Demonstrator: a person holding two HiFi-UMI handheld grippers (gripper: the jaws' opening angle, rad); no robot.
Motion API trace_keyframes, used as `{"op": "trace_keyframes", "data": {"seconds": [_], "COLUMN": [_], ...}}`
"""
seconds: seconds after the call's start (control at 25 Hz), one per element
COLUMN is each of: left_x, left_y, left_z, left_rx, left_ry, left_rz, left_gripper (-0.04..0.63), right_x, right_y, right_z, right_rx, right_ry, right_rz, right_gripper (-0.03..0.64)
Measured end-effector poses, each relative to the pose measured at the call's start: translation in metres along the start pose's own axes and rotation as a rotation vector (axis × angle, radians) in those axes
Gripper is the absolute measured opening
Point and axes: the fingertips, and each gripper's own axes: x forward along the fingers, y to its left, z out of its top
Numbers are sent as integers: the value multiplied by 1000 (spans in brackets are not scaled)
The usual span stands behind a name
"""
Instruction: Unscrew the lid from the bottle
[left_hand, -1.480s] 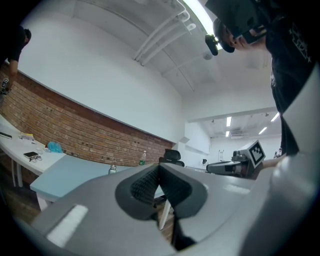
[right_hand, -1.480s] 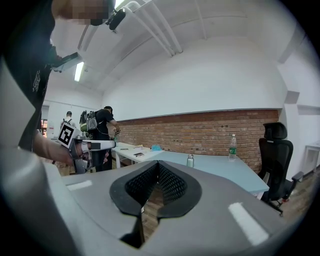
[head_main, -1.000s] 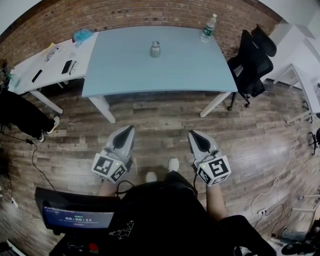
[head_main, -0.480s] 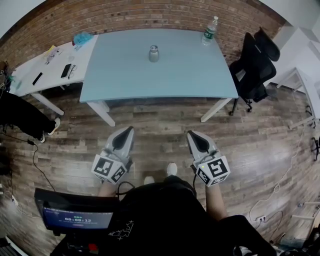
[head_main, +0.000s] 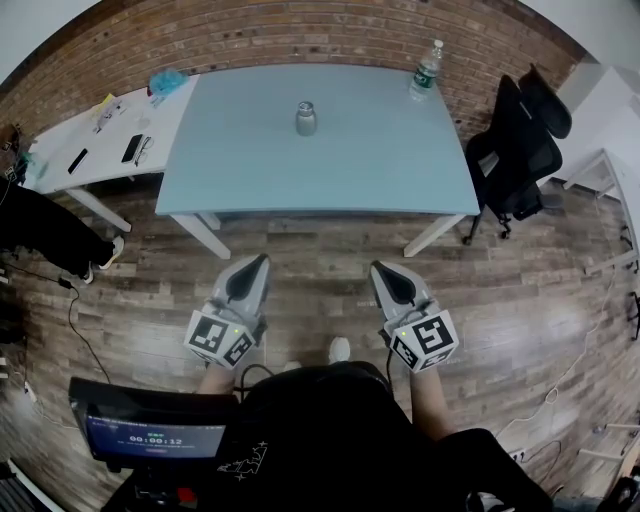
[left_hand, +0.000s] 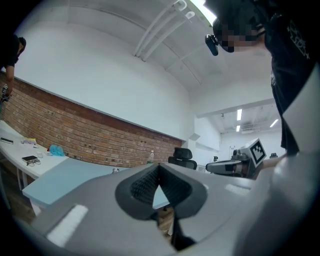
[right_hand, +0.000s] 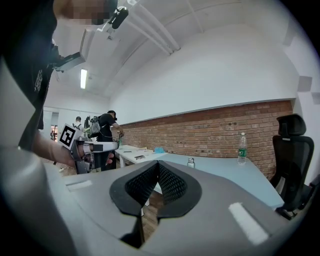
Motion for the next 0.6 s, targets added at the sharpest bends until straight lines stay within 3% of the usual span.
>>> {"op": "trace_keyframes", "data": {"seconds": [0.6], "left_x": [37], "left_y": [-16], "left_z": [-10], "left_rx": [-10], "left_ry": [27], "left_rz": [53], "left_gripper": [0], "right_x": [6], "right_y": [-42], "right_z": [-5], "right_rx": [20], "right_ry": [1], "right_rz": [78], "right_gripper": [3]}}
